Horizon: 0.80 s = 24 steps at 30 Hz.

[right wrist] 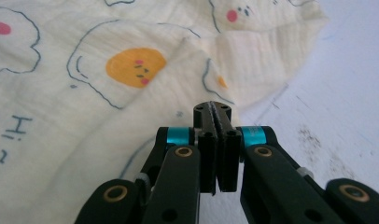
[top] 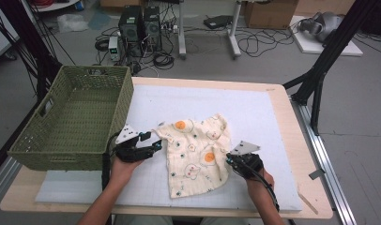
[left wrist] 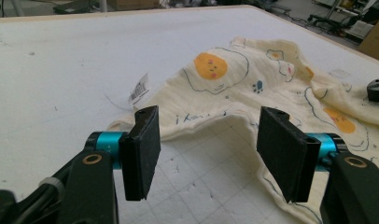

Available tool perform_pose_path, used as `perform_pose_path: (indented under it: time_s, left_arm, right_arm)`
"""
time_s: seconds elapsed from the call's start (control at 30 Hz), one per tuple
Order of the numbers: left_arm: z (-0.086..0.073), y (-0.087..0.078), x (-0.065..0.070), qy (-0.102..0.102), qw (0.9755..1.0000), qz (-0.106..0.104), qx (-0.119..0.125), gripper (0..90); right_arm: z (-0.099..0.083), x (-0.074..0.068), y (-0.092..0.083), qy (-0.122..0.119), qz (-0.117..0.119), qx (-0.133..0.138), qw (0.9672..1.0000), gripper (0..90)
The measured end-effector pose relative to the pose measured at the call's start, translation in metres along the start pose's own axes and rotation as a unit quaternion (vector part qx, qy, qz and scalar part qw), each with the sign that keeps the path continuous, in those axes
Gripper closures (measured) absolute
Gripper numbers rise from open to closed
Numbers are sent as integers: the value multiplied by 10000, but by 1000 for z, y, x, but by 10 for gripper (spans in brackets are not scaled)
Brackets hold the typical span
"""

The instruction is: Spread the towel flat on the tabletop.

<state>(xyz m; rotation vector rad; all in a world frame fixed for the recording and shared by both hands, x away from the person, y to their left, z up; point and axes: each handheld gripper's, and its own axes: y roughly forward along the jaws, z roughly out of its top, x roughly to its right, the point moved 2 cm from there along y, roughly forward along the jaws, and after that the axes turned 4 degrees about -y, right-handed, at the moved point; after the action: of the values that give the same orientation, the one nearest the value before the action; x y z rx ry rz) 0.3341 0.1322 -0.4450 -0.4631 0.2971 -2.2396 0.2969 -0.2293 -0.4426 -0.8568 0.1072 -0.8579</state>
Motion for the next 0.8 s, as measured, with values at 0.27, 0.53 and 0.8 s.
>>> perform_pose_path:
  time_s: [0.27, 0.53, 0.8]
  left_arm:
    - [-1, 3, 2, 19, 10000, -22, -24, 398]
    - [-2, 3, 2, 26, 10000, -35, -46, 398]
    - [-2, 3, 1, 9, 10000, -12, -44, 400]
  right_arm:
    - [6, 11, -1, 462, 277, 487, 9974, 481]
    - [1, 15, 8, 391, 711, 333, 9961, 844]
    - [-26, 22, -31, 412, 191, 178, 9988, 843]
